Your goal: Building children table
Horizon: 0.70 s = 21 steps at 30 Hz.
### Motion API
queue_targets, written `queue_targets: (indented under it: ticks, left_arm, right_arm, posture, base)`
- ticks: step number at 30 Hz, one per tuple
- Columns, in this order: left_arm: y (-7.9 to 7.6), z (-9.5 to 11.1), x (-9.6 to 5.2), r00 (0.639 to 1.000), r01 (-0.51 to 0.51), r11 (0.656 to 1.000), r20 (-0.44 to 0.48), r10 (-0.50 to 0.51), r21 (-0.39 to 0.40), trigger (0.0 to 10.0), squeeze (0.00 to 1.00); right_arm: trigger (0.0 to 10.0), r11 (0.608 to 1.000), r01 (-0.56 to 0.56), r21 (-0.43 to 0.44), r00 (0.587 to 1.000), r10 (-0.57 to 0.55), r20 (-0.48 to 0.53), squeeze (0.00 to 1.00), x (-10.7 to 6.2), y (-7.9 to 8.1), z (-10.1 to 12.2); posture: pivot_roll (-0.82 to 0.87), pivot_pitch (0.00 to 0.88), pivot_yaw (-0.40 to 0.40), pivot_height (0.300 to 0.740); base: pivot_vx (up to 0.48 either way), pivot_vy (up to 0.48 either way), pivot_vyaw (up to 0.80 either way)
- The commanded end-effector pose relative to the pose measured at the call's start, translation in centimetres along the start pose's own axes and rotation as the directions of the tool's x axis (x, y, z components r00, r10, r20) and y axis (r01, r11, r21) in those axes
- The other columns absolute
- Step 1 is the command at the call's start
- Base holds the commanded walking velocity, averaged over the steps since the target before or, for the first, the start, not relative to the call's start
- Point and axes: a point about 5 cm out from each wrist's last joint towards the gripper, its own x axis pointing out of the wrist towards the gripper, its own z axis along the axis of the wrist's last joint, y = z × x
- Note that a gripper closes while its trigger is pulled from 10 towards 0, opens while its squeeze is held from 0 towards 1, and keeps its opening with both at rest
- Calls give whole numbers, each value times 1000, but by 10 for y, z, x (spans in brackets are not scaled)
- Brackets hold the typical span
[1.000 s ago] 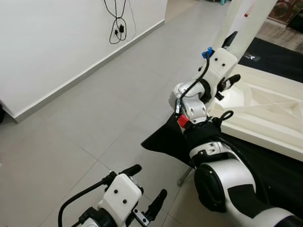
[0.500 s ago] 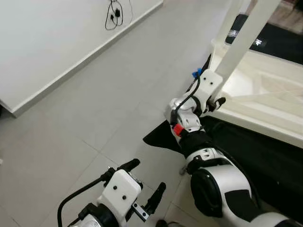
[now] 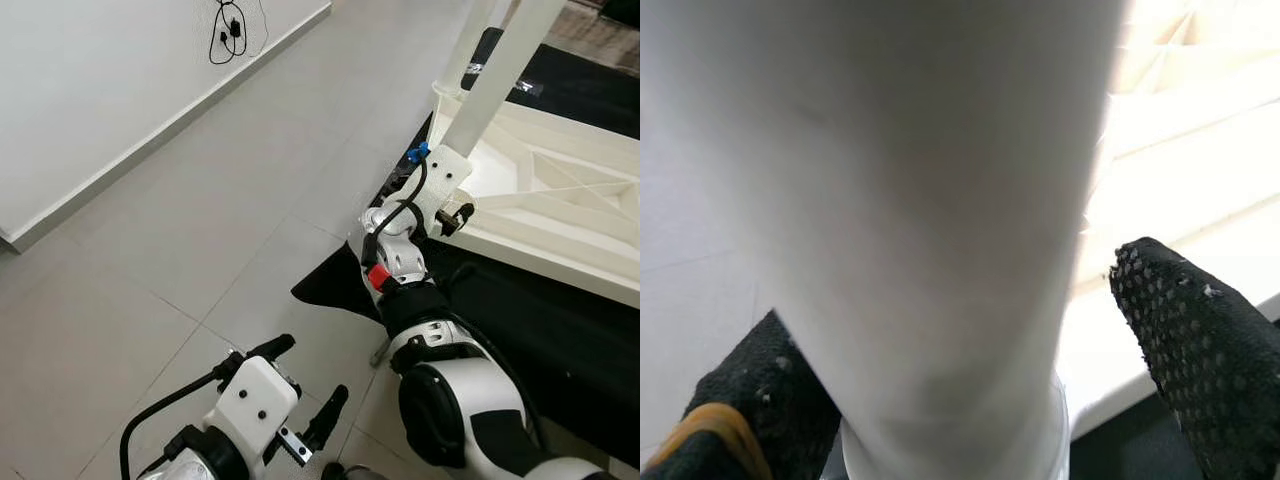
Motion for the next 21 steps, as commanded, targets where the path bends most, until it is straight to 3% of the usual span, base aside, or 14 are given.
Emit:
queue_targets:
  ticks: [1,9,10,21]
  left_arm:
    - [-2,-6,0,1000,14,1000,-22,-15,-5,10000,0]
    - [-2,-7,1,1000,14,1000,-22,-14,-4,10000,0]
    - [-2,-7,2,1000,12,1000,-22,-12,-4,10000,0]
    - [1,-9,3,1000,8,1000,-23,-8,-2,10000,0]
  right_arm:
    - [10000,999,-38,-1,999,38,-32,0,-6,-1,-7]
    - [10000,991,-136,-3,990,136,-43,0,-16,0,-12]
    - [10000,980,-197,6,978,197,-70,0,-22,0,-17]
    - [10000,942,-337,5,934,335,-121,0,-40,-8,-24]
  posture:
    - [179,221,-120,740]
    - [179,219,-122,740]
    - [181,218,-121,740]
    - [172,217,-121,740]
  base:
    - [0,0,0]
    - [0,0,0]
    - [0,0,0]
    - [0,0,0]
